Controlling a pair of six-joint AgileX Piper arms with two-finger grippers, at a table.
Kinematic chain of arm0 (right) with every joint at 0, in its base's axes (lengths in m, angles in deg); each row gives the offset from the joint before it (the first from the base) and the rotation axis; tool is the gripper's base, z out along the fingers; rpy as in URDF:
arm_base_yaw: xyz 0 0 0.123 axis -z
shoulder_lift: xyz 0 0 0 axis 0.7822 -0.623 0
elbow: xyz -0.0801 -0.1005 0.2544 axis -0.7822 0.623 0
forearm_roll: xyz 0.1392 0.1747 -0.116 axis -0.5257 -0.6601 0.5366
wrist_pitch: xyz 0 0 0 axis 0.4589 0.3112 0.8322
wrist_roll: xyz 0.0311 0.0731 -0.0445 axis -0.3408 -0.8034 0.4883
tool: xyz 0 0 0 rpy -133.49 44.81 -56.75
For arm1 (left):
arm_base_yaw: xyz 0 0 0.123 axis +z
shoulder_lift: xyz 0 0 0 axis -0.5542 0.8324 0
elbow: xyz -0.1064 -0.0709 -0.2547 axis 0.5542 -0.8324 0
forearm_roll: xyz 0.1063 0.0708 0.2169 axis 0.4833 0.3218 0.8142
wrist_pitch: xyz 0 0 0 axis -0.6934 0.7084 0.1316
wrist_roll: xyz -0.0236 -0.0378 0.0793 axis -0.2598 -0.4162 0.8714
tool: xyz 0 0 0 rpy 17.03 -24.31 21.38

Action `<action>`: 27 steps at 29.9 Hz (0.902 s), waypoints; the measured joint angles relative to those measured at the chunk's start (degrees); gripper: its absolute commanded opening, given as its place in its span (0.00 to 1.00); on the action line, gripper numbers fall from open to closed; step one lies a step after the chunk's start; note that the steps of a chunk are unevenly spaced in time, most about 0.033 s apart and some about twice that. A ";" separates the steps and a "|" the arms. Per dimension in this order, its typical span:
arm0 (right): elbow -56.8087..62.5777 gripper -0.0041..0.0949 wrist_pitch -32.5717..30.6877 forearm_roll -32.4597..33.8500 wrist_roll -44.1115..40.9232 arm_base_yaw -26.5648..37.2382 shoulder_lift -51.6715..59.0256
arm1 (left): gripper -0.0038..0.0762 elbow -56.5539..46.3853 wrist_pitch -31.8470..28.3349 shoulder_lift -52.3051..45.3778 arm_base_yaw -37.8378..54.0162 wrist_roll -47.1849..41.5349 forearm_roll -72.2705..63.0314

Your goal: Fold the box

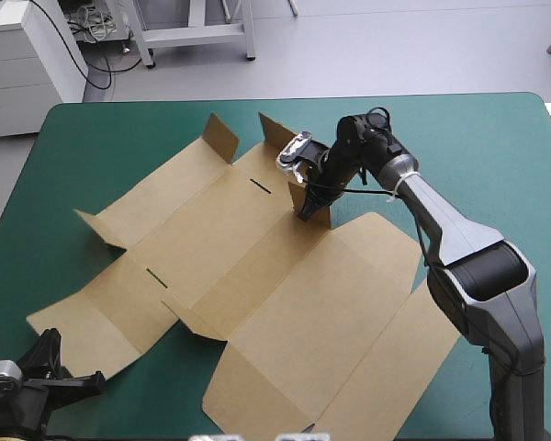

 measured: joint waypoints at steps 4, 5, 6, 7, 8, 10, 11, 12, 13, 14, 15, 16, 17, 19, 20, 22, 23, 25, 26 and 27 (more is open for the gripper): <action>-3.13 0.02 -0.47 1.15 6.88 -2.03 0.00 | 0.04 0.00 0.00 0.00 0.00 0.00 0.00; -3.90 0.02 -0.47 1.66 9.18 -2.41 0.00 | 0.04 0.00 0.00 0.00 0.00 0.00 0.00; -4.42 0.02 -0.35 2.37 10.85 -2.67 0.00 | 0.04 0.00 0.00 0.00 0.00 0.00 0.00; -4.85 0.02 0.04 3.12 12.72 -2.99 0.00 | 0.04 0.00 0.00 0.00 0.00 0.00 0.00; -5.17 0.02 0.56 3.60 14.44 -3.20 0.00 | 0.04 0.00 0.00 0.00 0.00 0.00 0.00; -5.30 0.02 1.81 3.66 17.49 -3.54 0.00 | 0.04 0.00 0.00 0.00 0.00 0.00 0.00; -5.37 0.02 2.30 3.60 19.26 -3.72 -0.06 | 0.04 0.00 0.00 0.00 0.00 0.00 0.00; -5.45 0.02 2.59 3.59 21.11 -3.88 -0.06 | 0.04 0.00 0.00 0.00 0.00 0.00 0.00; -5.49 0.02 2.88 3.47 22.86 -4.17 -0.10 | 0.04 0.00 -0.05 0.00 0.00 0.00 0.00; -5.56 0.02 3.22 3.35 24.37 -4.48 -0.10 | 0.04 0.00 -0.05 0.00 0.00 0.00 0.00; -5.62 0.02 3.68 3.21 25.66 -4.88 -0.10 | 0.04 0.00 -0.05 0.00 0.00 0.00 0.00; -5.62 0.02 4.06 3.02 26.62 -5.17 -0.10 | 0.04 0.00 -0.05 0.00 0.00 0.00 0.00; -5.62 0.02 4.47 2.66 27.76 -5.60 -0.10 | 0.04 0.00 -0.05 0.00 0.00 0.00 0.00; -5.62 0.02 5.09 1.71 30.04 -6.34 -0.10 | 0.04 0.00 -0.05 0.00 0.00 0.00 0.00; -5.62 0.02 5.30 1.25 31.26 -6.72 -0.17 | 0.04 0.00 -0.05 0.00 0.00 0.00 0.00; -5.62 0.02 5.71 0.90 32.83 -7.29 -0.51 | 0.04 0.00 0.00 0.00 0.00 0.00 0.00; -5.67 0.02 5.95 0.71 33.22 -7.49 -0.79 | 0.04 0.00 0.00 0.00 0.00 0.00 0.00; -5.67 0.02 6.22 0.62 33.50 -7.77 -1.58 | 0.04 0.00 0.00 0.00 0.00 0.00 0.00; -5.67 0.02 6.36 0.62 33.50 -7.83 -2.17 | 0.04 0.00 0.00 0.00 0.00 0.00 0.00; -5.67 0.02 6.50 0.67 33.50 -7.83 -2.63 | 0.04 0.00 0.00 0.00 0.00 0.00 0.00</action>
